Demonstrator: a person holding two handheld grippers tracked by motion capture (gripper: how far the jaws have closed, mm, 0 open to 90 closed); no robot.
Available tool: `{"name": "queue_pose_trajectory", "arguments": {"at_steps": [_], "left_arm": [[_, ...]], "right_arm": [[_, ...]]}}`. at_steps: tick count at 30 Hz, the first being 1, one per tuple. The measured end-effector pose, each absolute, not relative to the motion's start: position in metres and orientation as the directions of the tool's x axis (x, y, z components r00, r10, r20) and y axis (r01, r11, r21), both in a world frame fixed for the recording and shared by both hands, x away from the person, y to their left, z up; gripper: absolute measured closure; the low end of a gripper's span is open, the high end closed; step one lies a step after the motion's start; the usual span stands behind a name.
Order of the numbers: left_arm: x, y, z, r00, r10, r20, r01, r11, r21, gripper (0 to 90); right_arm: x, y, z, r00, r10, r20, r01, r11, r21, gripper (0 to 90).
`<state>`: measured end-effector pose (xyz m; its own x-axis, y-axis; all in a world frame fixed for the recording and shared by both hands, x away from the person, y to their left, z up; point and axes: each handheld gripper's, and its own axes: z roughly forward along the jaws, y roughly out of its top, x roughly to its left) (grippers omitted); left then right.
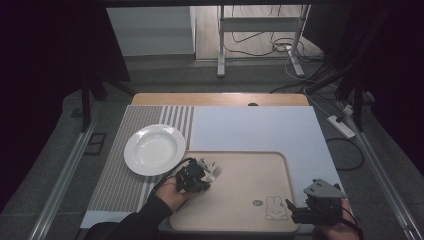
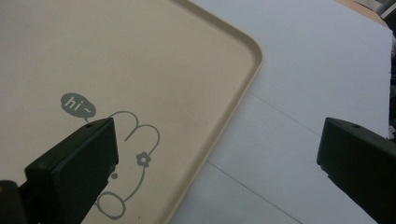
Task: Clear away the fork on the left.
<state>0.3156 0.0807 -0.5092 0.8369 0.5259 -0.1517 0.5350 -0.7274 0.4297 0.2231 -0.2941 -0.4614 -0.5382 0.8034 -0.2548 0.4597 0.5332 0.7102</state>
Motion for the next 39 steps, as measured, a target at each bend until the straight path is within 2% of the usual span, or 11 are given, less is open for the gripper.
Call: {"name": "queue_pose_trajectory", "arguments": {"at_steps": [10, 25, 29, 33, 39], "left_arm": [[0.328, 0.111, -0.510, 0.780, 0.606, -0.154, 0.607, -0.674, 0.422, 88.2], [0.334, 0.130, -0.510, 0.742, 0.653, -0.149, 0.648, -0.643, 0.408, 87.9], [0.330, 0.129, -0.504, 0.754, 0.642, -0.140, 0.627, -0.639, 0.445, 83.4], [0.328, 0.131, -0.499, 0.763, 0.633, -0.131, 0.607, -0.633, 0.480, 75.1], [0.323, 0.136, -0.492, 0.775, 0.622, -0.115, 0.577, -0.621, 0.531, 58.0]], "right_arm": [[0.223, -0.294, -0.462, -0.540, 0.799, -0.263, 0.453, 0.540, 0.710, 0.0], [0.223, -0.293, -0.462, -0.544, 0.796, -0.266, 0.453, 0.545, 0.705, 0.0], [0.223, -0.293, -0.462, -0.544, 0.795, -0.269, 0.450, 0.547, 0.706, 0.0], [0.223, -0.293, -0.462, -0.544, 0.795, -0.269, 0.450, 0.547, 0.706, 0.0], [0.223, -0.293, -0.462, -0.543, 0.795, -0.269, 0.450, 0.547, 0.706, 0.0]]}}
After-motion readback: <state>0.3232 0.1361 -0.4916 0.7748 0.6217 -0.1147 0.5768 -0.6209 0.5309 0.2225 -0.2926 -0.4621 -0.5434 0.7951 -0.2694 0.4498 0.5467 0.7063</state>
